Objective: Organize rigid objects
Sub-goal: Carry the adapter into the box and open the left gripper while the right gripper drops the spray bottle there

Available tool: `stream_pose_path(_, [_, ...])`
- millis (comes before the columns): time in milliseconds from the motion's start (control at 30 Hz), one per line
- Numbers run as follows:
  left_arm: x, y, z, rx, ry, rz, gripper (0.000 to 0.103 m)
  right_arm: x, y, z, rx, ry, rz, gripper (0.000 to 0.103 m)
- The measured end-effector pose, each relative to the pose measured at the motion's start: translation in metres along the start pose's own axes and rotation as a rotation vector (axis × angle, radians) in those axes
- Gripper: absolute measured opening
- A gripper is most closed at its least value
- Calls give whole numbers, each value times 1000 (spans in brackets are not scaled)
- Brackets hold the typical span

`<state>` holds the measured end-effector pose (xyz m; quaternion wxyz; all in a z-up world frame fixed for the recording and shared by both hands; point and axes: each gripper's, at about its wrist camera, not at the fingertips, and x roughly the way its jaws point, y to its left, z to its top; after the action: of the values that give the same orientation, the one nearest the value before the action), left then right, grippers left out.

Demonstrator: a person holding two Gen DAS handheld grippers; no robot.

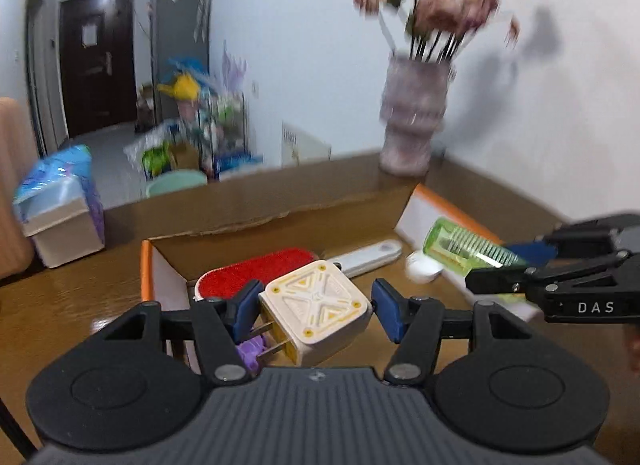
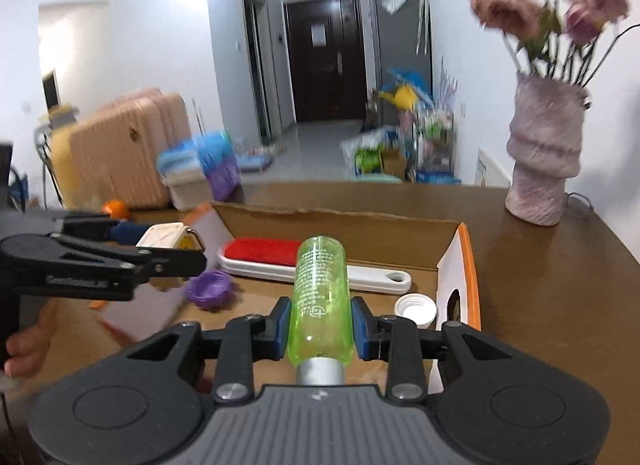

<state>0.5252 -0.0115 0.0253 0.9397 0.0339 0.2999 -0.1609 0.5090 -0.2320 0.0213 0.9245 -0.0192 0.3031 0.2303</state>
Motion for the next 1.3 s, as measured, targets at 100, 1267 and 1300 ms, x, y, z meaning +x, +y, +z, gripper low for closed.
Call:
stream_pose_path(100, [37,8,11,25,71,4,61,33,-3,10,-55,65,-55,30])
stream_pose_path(1267, [-105,15,15,-39,-118,108,87,-51,45,26,-127,-7,-152,38])
stream_pose_path(1300, [-117,12,14,-36,-133,113,88,-60,50,25,-130,-16,-150,38])
